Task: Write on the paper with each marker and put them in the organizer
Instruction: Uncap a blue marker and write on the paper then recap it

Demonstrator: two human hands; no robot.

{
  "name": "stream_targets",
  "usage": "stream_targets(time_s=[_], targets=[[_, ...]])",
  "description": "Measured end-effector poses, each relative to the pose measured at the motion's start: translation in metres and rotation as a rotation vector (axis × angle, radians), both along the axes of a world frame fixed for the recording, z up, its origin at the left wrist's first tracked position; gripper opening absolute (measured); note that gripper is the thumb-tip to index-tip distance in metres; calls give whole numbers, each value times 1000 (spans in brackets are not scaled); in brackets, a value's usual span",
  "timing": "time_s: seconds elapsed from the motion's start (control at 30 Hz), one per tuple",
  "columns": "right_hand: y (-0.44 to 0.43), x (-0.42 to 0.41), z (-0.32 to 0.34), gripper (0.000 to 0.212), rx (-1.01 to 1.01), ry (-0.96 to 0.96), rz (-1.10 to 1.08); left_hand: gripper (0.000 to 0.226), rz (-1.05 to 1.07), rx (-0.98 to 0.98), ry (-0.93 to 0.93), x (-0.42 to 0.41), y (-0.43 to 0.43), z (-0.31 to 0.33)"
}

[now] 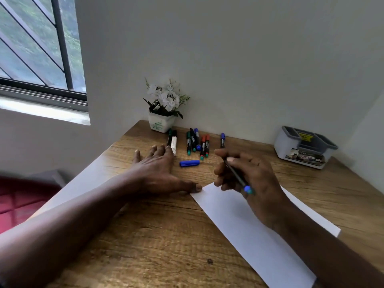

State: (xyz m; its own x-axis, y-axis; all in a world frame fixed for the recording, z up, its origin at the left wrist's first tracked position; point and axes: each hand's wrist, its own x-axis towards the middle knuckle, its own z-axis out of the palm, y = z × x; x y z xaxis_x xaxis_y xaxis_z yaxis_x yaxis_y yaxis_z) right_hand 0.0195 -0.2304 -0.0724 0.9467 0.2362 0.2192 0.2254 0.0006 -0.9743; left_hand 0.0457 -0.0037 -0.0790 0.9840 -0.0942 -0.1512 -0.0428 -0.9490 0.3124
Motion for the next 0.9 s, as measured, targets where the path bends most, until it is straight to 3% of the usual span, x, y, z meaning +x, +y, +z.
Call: stream_targets(time_s=[0.07, 0.2, 0.33, 0.6, 0.73, 0.9], targets=[[-7, 0, -4, 40, 226, 208, 132, 142, 4, 8, 8, -1, 0, 1], [-13, 0, -9, 68, 373, 291, 298, 144, -1, 12, 21, 0, 1, 0], [-5, -3, -9, 31, 240, 190, 259, 147, 6, 12, 8, 1, 1, -2], [5, -6, -10, 41, -60, 51, 239, 151, 20, 46, 2, 2, 2, -1], [10, -8, -5, 11, -371, -34, 141, 153, 28, 71, 9, 4, 3, 0], [15, -9, -3, 6, -401, 11, 94, 156, 28, 73, 10, 5, 3, 1]])
